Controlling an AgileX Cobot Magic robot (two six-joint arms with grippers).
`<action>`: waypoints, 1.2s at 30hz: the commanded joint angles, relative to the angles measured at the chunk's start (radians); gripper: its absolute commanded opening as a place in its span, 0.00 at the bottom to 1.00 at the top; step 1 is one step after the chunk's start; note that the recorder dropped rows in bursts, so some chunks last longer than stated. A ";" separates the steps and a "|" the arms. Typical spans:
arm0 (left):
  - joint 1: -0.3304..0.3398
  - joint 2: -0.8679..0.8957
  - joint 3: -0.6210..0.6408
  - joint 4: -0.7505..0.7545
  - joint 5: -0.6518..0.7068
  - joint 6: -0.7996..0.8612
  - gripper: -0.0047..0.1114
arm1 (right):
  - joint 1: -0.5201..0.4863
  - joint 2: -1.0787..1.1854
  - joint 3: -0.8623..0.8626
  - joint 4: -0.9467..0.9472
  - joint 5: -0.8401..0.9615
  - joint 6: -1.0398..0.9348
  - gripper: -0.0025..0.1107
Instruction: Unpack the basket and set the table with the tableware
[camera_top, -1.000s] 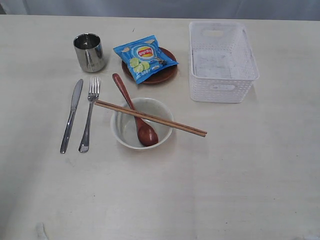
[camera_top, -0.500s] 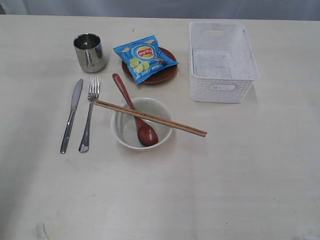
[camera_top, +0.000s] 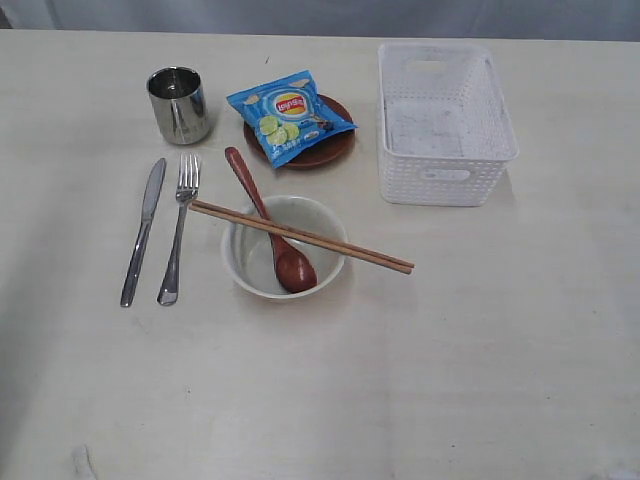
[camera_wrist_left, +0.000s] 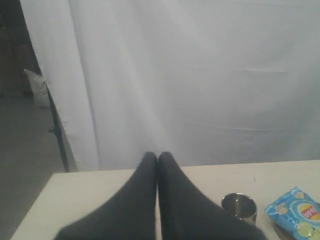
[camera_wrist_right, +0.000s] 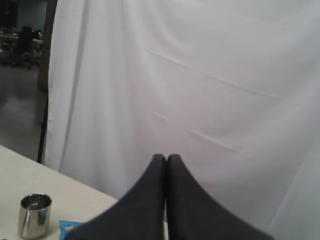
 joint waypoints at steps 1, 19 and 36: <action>-0.003 -0.098 0.070 0.008 0.002 -0.022 0.04 | -0.007 -0.102 0.087 0.018 -0.124 0.005 0.02; -0.003 -0.161 0.373 -0.303 0.023 -0.020 0.04 | -0.007 -0.079 0.373 0.034 -0.076 0.036 0.02; -0.003 -0.161 0.385 -0.300 0.028 -0.020 0.04 | -0.007 -0.079 0.381 0.176 -0.121 0.149 0.02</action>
